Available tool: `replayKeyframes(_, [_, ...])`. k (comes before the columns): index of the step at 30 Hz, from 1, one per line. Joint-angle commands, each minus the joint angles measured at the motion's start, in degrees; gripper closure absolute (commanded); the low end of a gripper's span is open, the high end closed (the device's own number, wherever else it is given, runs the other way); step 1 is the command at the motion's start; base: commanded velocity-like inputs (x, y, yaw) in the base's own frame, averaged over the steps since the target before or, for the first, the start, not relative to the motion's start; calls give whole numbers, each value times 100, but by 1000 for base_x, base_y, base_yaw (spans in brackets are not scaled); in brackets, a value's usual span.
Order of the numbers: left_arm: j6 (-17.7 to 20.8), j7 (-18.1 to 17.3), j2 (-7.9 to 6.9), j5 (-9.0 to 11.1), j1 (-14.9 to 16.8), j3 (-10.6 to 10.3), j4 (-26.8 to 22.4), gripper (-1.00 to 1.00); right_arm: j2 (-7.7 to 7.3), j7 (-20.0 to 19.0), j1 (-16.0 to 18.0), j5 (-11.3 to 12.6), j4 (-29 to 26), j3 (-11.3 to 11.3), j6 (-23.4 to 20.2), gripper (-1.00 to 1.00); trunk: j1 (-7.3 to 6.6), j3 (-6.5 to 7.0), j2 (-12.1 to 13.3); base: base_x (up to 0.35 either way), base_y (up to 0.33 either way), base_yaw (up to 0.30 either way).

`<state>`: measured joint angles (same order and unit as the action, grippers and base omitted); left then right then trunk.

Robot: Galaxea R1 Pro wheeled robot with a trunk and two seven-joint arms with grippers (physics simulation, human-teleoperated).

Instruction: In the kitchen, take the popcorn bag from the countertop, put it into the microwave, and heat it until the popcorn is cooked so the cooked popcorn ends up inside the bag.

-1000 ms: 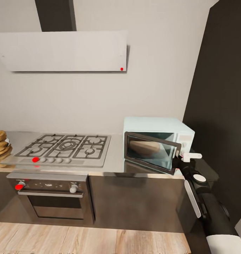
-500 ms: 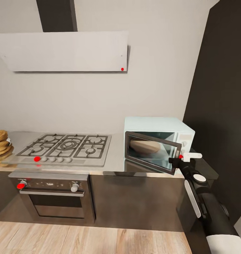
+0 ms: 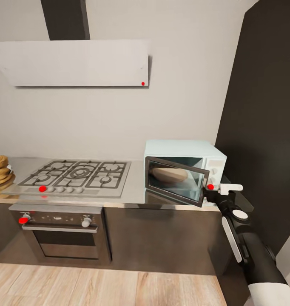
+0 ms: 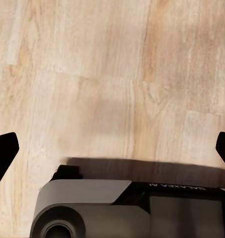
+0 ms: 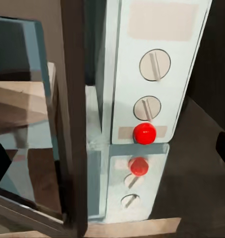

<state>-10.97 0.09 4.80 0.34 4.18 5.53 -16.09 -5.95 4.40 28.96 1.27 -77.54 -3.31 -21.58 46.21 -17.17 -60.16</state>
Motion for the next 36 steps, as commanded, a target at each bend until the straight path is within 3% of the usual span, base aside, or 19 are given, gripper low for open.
replayKeyframes(1, [-18, 0, 3, 5, 4, 25, 3, -100, -2, 26, 4, 13, -7, 6, -30, -100, 0, -8, -6, -1, -157, 0])
replayKeyframes(14, [-15, 0, 5, 1, 4, 26, 6, -100, 5, 26, 4, 13, -1, 15, -30, -100, 0, -8, -6, -38, -255, 0])
replayKeyframes(22, [-18, 0, 4, 10, 4, 35, 5, -100, 15, 62, 4, 9, 6, -6, -6, -100, 0, -8, -6, -18, -42, 0])
replayKeyframes(27, [-18, 0, 4, 10, 4, 36, 7, -100, 12, 91, -12, 5, -11, -6, 400, -100, 0, -8, -6, 0, 0, 0])
replayKeyframes(30, [-17, 0, 8, 12, 4, 38, 6, -100, 12, 89, -65, -33, 5, 4, 879, -100, 0, -8, -6, 0, 0, 0])
replayKeyframes(36, [-10, 0, 12, 14, 8, 54, 1, -100, 1, 57, -75, -64, 17, 22, 929, -100, 0, -8, -6, 132, -38, 0])
